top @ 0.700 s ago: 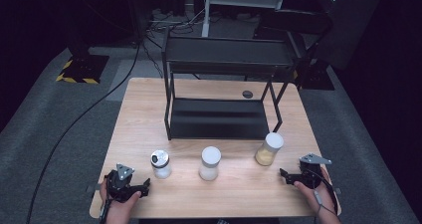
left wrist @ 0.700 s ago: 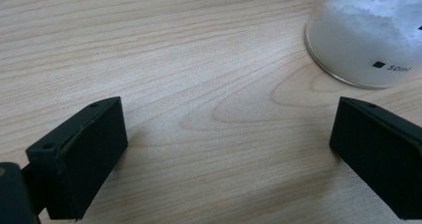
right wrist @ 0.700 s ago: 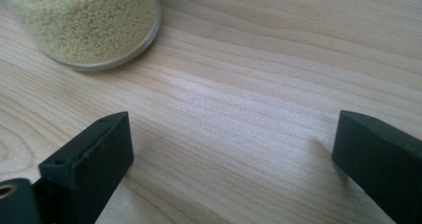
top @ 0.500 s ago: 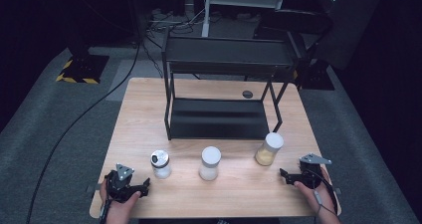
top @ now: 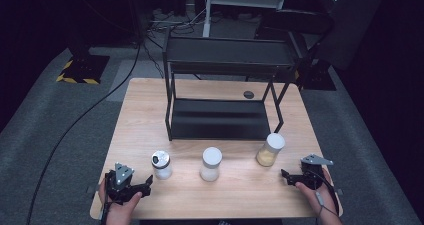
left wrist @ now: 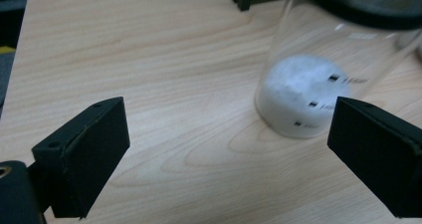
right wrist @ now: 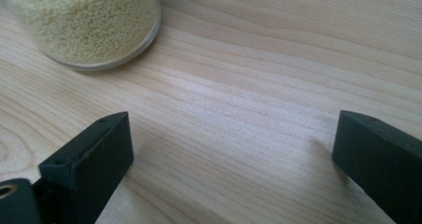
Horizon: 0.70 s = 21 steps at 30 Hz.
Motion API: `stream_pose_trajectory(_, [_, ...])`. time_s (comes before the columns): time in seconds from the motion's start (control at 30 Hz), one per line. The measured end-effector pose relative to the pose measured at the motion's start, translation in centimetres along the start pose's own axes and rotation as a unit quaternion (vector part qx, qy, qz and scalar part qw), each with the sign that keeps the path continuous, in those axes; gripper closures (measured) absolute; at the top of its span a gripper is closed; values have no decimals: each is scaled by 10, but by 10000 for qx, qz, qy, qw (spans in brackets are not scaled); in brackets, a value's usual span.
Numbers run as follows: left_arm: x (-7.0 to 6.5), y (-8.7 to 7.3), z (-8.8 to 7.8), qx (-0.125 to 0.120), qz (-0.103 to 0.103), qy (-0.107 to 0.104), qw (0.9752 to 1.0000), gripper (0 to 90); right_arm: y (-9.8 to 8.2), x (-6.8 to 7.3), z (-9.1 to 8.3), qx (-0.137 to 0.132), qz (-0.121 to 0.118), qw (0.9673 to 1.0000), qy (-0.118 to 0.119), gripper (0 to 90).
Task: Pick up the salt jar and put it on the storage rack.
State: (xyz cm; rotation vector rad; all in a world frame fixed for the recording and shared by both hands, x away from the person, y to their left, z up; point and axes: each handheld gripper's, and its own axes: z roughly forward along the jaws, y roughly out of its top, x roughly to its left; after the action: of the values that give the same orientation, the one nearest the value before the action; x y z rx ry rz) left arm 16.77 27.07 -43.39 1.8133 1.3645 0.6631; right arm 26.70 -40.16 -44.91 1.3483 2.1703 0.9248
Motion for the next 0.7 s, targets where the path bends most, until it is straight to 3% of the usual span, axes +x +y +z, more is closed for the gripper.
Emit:
stream_pose_trajectory(0.3, [-8,-6,-14,-592,-30,-124,9982,30,0,0,0,-1,0,10000,0,24])
stream_pose_trajectory(0.7, [-13,-4,-16,-928,-22,-278,9953,31,0,0,0,-4,-2,10000,0,24])
